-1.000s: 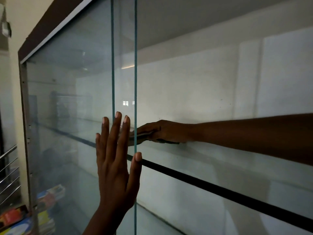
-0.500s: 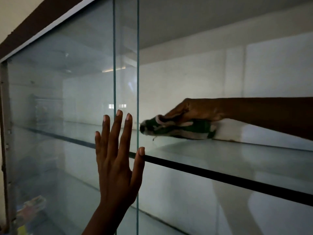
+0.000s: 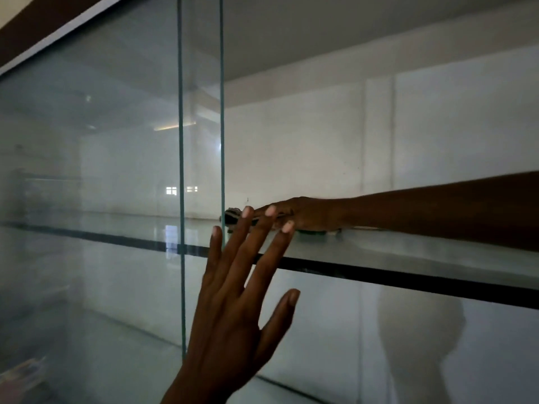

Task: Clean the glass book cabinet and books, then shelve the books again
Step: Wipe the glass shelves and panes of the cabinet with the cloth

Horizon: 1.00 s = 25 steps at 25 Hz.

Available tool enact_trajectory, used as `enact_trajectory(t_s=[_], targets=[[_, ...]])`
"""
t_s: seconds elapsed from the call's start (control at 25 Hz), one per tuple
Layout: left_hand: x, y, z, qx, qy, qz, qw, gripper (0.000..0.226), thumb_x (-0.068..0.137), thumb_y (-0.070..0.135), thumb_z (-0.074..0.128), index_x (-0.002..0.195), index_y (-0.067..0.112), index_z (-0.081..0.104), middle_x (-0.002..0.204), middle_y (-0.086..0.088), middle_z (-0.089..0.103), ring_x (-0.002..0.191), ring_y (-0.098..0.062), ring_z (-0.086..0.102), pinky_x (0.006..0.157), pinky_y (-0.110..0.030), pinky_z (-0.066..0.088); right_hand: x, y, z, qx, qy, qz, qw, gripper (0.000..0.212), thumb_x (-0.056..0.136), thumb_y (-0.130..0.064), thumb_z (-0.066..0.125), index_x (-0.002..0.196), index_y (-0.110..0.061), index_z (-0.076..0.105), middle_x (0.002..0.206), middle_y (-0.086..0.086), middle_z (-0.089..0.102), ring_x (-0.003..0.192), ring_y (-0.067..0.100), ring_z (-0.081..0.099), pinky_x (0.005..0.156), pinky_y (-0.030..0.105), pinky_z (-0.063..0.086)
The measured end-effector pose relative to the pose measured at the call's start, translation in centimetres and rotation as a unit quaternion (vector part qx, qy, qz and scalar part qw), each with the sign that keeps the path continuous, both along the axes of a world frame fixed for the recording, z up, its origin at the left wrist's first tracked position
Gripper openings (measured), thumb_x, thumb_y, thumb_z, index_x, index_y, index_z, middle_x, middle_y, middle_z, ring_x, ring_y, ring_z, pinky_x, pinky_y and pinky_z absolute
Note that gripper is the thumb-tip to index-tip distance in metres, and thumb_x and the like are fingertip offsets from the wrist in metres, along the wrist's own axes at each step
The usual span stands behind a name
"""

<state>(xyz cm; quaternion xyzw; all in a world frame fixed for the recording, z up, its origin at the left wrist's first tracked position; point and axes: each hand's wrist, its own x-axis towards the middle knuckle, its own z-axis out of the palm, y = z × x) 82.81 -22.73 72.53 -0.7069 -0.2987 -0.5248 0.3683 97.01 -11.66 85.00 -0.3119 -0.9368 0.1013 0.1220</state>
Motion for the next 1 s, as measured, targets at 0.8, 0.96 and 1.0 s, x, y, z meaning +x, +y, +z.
enact_trajectory(t_s=[0.8, 0.96, 1.0], targets=[[4.8, -1.3, 2.1, -0.007, -0.031, -0.125, 0.992, 0.065, 0.095, 0.047, 0.033, 0.147, 0.012, 0.020, 0.155, -0.006, 0.022, 0.145, -0.024, 0.013, 0.118, -0.048, 0.001, 9.6, -17.0, 2.5, -0.050, -0.003, -0.161, 0.986, 0.036, 0.089, -0.018, 0.058, 0.122, -0.032, 0.056, 0.118, -0.017, 0.063, 0.108, -0.001, 0.058, 0.094, 0.013, 0.042], [8.0, -1.0, 2.4, 0.050, 0.031, -0.069, 0.996, 0.060, 0.096, 0.052, 0.030, 0.145, 0.017, 0.033, 0.151, -0.003, 0.034, 0.142, -0.024, 0.025, 0.114, -0.053, 0.016, 16.8, -18.6, 3.8, 0.090, 0.009, -0.398, 0.913, 0.038, 0.091, -0.011, 0.056, 0.123, -0.032, 0.057, 0.123, -0.006, 0.062, 0.112, 0.012, 0.056, 0.102, 0.025, 0.041], [8.3, -0.7, 2.3, 0.068, 0.042, -0.042, 0.996, 0.058, 0.096, 0.054, 0.030, 0.142, 0.019, 0.039, 0.147, -0.002, 0.040, 0.139, -0.024, 0.031, 0.112, -0.053, 0.021, 17.9, -18.4, 3.5, 0.115, -0.030, -0.476, 0.872, 0.040, 0.093, -0.009, 0.052, 0.127, -0.030, 0.054, 0.128, 0.000, 0.058, 0.114, 0.017, 0.054, 0.101, 0.025, 0.040]])
